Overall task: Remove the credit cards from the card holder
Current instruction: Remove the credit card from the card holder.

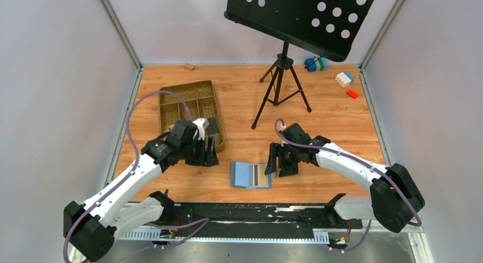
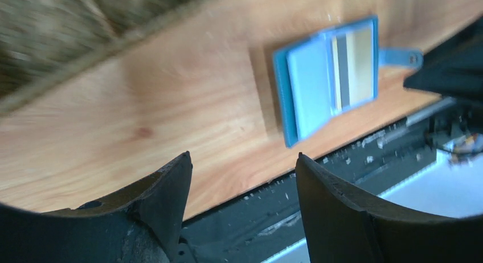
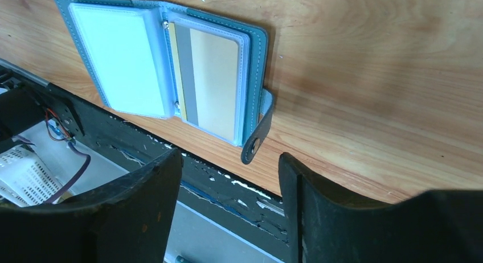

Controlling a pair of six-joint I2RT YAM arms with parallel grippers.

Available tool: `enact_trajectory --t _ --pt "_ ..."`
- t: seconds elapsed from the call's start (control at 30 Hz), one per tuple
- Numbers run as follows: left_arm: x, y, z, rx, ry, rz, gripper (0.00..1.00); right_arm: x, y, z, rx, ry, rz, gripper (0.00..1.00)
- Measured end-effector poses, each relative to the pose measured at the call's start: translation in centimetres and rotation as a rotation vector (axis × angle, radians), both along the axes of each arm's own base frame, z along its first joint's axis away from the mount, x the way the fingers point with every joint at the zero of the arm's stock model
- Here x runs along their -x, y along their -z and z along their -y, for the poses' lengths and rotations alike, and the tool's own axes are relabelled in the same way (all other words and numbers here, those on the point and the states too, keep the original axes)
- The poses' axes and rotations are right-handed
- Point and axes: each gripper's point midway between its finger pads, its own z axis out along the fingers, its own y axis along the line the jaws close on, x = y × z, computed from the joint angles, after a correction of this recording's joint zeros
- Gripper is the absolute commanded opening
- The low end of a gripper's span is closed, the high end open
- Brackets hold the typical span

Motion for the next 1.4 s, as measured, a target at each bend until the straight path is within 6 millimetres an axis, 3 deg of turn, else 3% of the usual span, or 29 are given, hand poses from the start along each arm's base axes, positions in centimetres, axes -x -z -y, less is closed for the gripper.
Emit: enact_trajectory --t 0.1,0.2,0.3,0.63,0.83,1.07,1.2,1.4 --pt "2.6 2.7 1.7 0.079 0.05 -0.075 0.74 0.0 0.4 -0.1 0.015 -0.009 -0.005 0.42" --pt "5.0 5.6 2.5 0.125 0.064 -0.176 0.75 0.0 0.8 0.0 0.031 -0.004 -0.011 0.4" --pt "6.0 6.9 3.4 0.181 0.061 -0.232 0.76 -0.1 1.0 0.1 0.038 0.003 -0.01 0.4" --pt "5.0 7.2 7.9 0.302 0.099 -0.286 0.75 -0.2 1.0 -0.1 0.046 0.012 -0.018 0.4" --pt "4.3 8.6 9.5 0.332 0.089 -0.335 0.74 -1.8 0.1 -1.0 0.051 0.013 -0.001 0.41" --pt "4.6 9.8 10.7 0.339 0.1 -0.39 0.68 -1.4 0.6 -0.7 0.07 0.016 -0.024 0.67" --pt "4.6 10.1 11.8 0.346 0.121 -0.388 0.53 -1.3 0.8 -0.5 0.079 0.015 -0.024 0.7" --pt "4.5 11.2 12.9 0.361 0.115 -0.421 0.04 0.2 2.6 0.6 0.111 0.012 -0.066 0.71"
